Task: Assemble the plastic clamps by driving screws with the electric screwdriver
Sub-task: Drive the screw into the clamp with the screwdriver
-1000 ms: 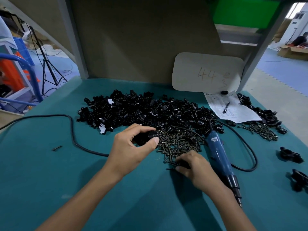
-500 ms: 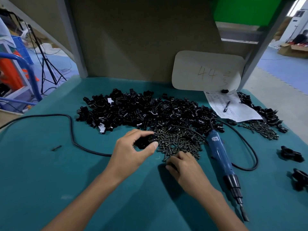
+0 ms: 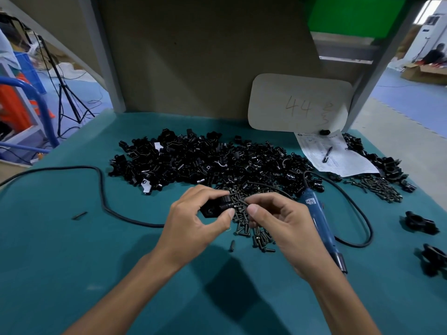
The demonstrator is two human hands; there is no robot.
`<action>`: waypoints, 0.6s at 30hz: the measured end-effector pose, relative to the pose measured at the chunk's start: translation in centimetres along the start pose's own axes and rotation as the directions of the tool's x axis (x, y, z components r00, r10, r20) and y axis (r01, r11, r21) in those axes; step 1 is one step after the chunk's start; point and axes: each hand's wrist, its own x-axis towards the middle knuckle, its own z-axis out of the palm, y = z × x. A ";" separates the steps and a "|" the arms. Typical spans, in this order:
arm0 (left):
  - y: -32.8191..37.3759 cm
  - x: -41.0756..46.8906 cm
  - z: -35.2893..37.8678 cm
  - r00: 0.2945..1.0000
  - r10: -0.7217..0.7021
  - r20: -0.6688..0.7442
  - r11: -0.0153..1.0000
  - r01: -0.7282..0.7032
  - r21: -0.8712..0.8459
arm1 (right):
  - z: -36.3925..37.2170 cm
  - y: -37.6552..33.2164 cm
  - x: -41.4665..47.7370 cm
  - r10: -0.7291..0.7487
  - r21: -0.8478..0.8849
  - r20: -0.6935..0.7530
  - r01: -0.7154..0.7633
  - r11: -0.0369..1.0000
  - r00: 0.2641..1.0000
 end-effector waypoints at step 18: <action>0.5 0.1 -0.6 0.996 0.070 0.056 0.997 -0.071 0.029 | -0.4 -0.8 1.2 0.042 0.015 0.119 -0.044 0.999 0.992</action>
